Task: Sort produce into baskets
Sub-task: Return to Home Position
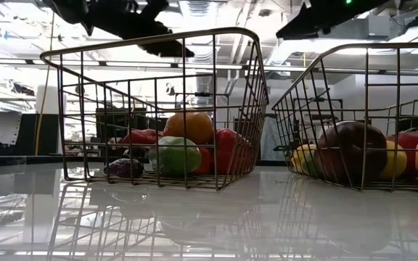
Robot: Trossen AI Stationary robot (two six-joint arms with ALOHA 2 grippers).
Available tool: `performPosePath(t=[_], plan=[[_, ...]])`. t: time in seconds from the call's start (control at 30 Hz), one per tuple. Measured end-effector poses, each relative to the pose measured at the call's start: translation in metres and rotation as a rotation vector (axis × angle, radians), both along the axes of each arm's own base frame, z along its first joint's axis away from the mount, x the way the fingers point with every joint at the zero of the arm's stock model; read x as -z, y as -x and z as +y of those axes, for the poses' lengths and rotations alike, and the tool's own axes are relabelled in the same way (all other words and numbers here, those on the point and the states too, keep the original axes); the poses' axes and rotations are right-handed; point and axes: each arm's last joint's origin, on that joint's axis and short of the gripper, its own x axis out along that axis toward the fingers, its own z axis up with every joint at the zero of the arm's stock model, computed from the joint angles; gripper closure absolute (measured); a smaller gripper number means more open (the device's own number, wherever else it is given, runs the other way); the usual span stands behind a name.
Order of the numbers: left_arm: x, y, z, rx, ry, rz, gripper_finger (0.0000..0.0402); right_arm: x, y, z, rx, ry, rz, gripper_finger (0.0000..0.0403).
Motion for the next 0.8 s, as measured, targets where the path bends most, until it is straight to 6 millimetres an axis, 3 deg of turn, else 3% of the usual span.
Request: performPosePath(t=[0.13,0.37,0.63,0.8], plan=[[-0.005,0.003,-0.001,0.007,-0.033,-0.009,0.0149,0.005,-0.005,-0.008,0.006,-0.034,0.009,0.0014],[-0.004,0.004,0.005,-0.129,-0.05,0.005,0.0149,0.014,-0.011,-0.021,0.042,-0.016,0.071,0.0014],[0.004,0.009,0.004,-0.044,0.149,0.016,0.0149,0.011,0.018,-0.015,0.076,-0.117,0.068,0.0014],[0.017,0.026,-0.002,-0.047,0.142,-0.023,0.0149,0.033,0.038,-0.005,0.073,-0.182,-0.013,0.0014]])
